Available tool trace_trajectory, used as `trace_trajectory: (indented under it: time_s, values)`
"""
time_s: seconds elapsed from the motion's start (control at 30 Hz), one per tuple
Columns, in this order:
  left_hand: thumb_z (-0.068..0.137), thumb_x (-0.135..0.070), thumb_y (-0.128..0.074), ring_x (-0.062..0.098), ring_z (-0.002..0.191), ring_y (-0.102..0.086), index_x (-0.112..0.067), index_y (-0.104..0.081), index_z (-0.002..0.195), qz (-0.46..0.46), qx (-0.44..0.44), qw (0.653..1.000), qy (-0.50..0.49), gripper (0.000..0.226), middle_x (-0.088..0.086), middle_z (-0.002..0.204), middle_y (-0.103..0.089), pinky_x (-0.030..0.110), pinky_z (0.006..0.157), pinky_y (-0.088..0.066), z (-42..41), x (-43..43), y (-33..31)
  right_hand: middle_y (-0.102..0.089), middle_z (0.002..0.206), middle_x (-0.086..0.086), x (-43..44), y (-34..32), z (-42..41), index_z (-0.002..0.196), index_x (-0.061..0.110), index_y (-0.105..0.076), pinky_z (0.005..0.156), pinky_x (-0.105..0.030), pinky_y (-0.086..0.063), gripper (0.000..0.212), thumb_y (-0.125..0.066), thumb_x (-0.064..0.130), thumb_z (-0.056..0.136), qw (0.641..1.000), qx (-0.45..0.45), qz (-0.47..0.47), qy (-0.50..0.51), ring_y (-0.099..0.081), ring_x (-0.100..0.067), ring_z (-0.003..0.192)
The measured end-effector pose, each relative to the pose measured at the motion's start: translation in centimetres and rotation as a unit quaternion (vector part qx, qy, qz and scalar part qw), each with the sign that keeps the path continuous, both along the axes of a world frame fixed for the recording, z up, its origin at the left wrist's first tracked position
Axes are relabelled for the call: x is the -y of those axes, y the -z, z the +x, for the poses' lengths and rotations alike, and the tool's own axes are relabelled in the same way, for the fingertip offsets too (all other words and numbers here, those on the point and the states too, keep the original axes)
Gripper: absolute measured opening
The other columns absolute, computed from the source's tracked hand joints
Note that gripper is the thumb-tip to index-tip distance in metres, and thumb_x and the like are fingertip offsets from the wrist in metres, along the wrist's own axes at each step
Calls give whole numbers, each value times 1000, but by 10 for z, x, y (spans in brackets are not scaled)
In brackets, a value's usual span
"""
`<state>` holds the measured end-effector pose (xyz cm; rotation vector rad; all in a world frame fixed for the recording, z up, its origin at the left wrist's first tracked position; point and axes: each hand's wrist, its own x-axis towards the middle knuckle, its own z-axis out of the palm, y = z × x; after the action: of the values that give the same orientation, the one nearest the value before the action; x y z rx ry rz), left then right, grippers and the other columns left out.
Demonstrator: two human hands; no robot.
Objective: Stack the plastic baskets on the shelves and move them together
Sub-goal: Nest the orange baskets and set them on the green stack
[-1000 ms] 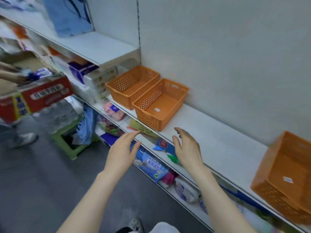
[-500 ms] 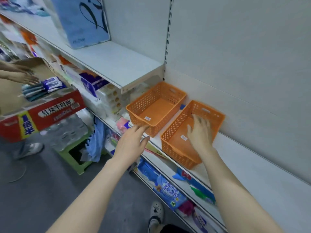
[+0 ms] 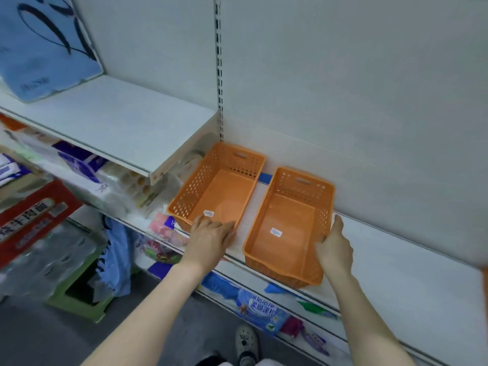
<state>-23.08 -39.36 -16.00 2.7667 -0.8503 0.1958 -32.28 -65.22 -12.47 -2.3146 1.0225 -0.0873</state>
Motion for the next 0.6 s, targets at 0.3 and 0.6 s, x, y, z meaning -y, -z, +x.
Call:
trace_trajectory:
  time_s: [0.3, 0.6]
  values:
    - [96, -38, -32, 30, 89, -60, -21, -58, 131, -29, -95, 975, 196, 47, 3, 97, -72, 39, 85, -44, -47, 40, -9, -64, 122, -26, 49, -69, -53, 135, 14, -50, 87, -44, -43, 46, -46, 23, 89, 985, 82, -81, 127, -58, -46, 110]
    - [102, -32, -39, 27, 137, -40, -12, -46, 142, -274, -240, 930, -53, 45, 10, 146, -46, 34, 112, -27, 16, 3, -46, -74, 91, -9, 5, -88, 8, 132, 28, -54, 87, -42, -53, 47, -54, 18, 86, 971, 221, 40, 85, -69, -30, 92]
